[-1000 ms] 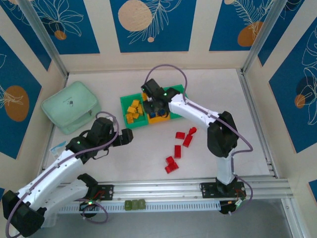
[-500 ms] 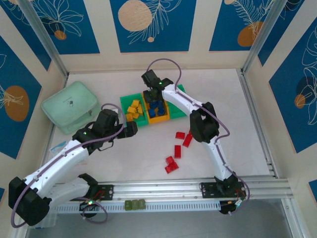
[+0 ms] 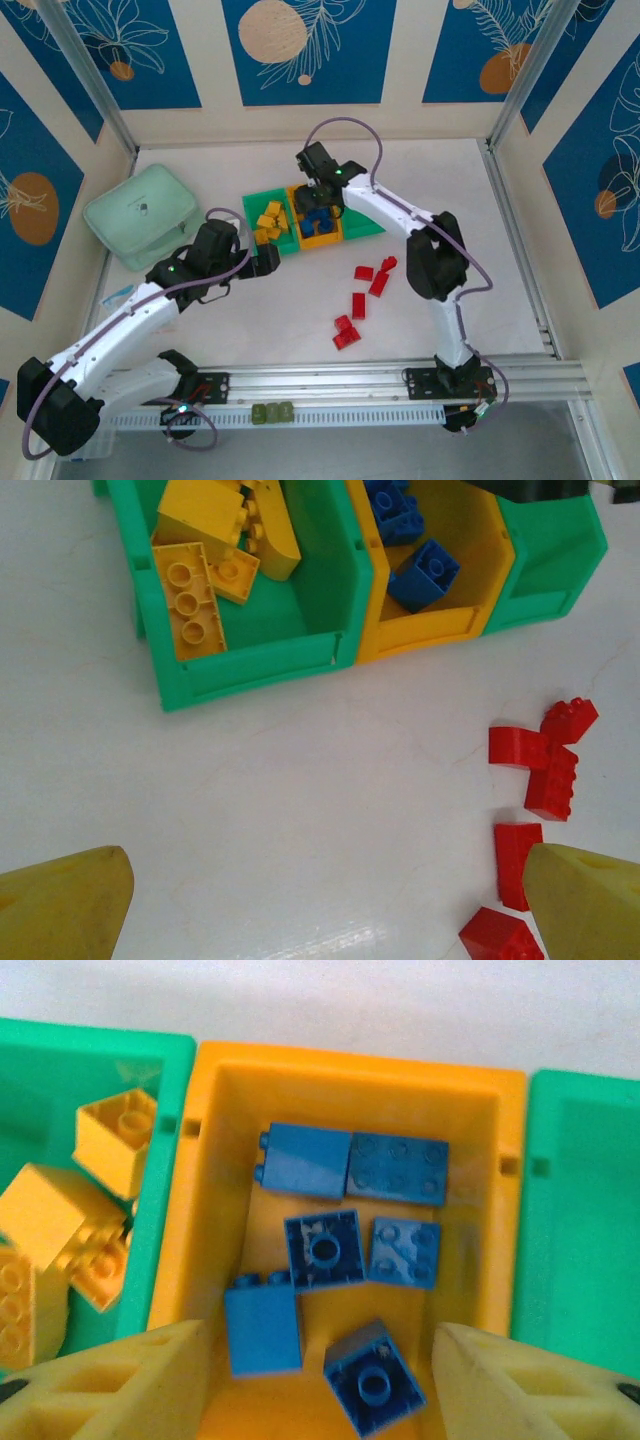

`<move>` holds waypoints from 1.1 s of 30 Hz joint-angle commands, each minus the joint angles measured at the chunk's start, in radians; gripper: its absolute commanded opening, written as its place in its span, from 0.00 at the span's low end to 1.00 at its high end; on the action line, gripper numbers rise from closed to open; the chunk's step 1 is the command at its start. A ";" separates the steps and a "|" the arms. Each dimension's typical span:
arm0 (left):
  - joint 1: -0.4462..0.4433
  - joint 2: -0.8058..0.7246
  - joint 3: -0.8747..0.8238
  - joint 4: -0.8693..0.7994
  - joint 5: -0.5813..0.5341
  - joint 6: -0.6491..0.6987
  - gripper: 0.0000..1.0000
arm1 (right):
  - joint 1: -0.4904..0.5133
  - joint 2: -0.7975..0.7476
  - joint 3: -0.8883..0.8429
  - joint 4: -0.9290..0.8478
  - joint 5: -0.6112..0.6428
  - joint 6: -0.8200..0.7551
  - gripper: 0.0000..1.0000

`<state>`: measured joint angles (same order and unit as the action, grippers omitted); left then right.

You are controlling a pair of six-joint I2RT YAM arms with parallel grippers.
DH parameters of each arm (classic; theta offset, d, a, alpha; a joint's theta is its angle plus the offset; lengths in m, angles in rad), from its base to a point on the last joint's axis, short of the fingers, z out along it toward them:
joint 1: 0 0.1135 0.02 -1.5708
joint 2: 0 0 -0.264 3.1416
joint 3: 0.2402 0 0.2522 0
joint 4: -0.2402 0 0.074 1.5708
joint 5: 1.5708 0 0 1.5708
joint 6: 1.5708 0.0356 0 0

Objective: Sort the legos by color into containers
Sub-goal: Place the lego in the container, then pick up the lego from the middle-right of the table.

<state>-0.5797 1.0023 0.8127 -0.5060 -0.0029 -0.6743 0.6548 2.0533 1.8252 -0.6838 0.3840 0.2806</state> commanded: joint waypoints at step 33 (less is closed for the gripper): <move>-0.240 0.128 -0.086 0.291 0.003 -0.067 0.99 | -0.167 -0.551 -0.883 0.066 0.001 0.390 0.81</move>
<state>-0.8070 1.1172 0.7216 -0.2562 0.0181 -0.7322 0.5285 1.4891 0.9714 -0.6651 0.4042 0.6407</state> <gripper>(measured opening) 0.994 0.804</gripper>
